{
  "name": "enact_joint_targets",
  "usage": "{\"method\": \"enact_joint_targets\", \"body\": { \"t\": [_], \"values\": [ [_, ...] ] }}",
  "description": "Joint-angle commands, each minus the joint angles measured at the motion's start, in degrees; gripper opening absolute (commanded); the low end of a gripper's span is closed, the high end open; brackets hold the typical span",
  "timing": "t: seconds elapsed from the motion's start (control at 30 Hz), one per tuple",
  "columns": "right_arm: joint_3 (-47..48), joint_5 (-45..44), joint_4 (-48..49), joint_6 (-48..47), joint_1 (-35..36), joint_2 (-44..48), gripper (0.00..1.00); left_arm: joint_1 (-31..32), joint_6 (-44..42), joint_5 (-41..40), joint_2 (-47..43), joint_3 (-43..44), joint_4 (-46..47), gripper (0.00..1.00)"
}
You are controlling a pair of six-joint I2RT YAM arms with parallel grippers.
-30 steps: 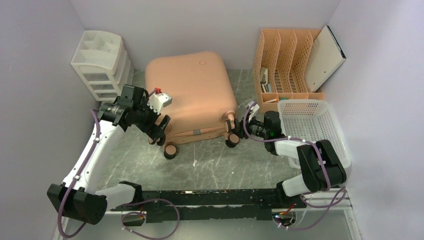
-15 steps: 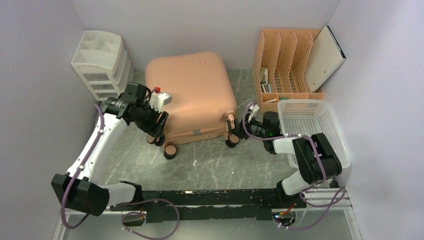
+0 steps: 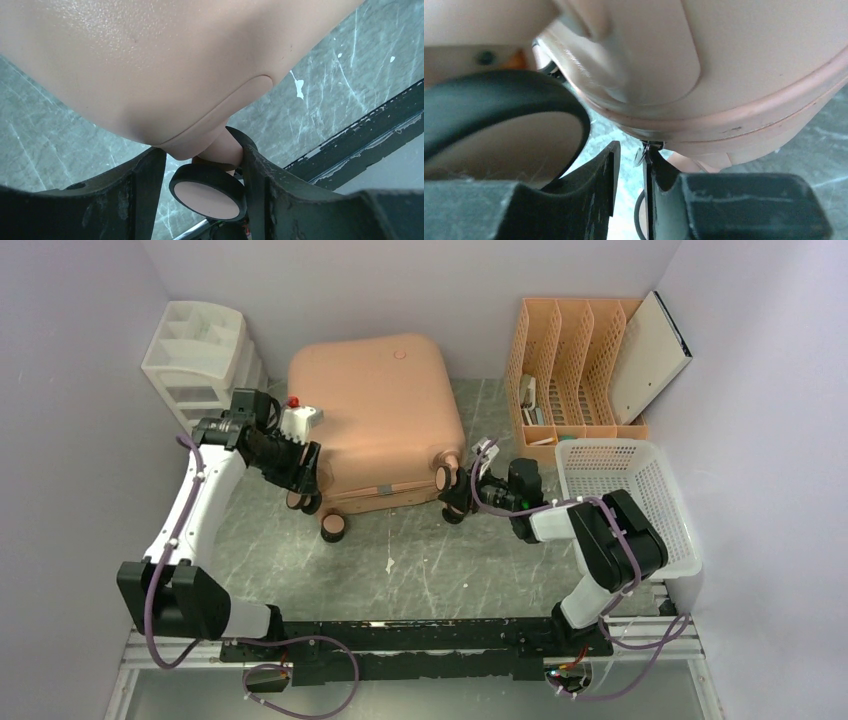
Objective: Open, take out, and arrange the luggage
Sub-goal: Unzip the luggage at the center of the board.
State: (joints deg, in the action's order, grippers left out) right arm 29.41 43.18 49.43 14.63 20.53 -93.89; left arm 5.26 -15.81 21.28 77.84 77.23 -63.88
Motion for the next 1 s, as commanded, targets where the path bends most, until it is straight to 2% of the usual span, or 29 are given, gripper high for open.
{"method": "enact_joint_targets", "body": {
  "t": [0.0, 0.07, 0.17, 0.2, 0.33, 0.5, 0.7, 0.97],
  "values": [
    [3.3, -0.2, 10.2, 0.8, 0.0, 1.2, 0.29, -2.9, -4.4, -0.7, 4.0, 1.7, 10.3, 0.64],
    [3.6, -1.5, 7.0, -0.6, 0.0, 2.2, 0.32, -2.8, -4.5, 2.2, 3.5, 3.3, 8.7, 0.73],
    [3.2, -3.2, 2.7, -2.3, -0.4, 3.9, 0.37, -2.9, -3.3, 5.2, 1.6, 5.1, 7.7, 0.94],
    [2.5, -2.9, 2.7, -2.2, -0.8, 4.2, 0.4, -2.8, -3.0, 6.4, 1.1, 5.2, 7.5, 0.96],
    [1.0, -0.6, 4.7, -0.2, -4.1, 4.0, 0.46, -2.4, -2.6, 11.8, 0.7, 4.2, 6.5, 0.96],
    [0.4, 1.0, 5.2, 0.9, -7.1, 4.6, 0.49, -0.4, -2.2, 13.5, 1.4, 4.1, 6.8, 0.96],
    [-0.1, 1.5, 5.6, -0.2, -7.2, 4.7, 0.53, 2.5, -0.7, 7.7, 1.3, 4.0, 8.0, 0.96],
    [0.0, 1.4, 5.1, -1.1, -8.0, 3.8, 0.55, 5.4, -2.3, 10.5, 0.4, 3.8, 5.8, 0.96]
  ]
}}
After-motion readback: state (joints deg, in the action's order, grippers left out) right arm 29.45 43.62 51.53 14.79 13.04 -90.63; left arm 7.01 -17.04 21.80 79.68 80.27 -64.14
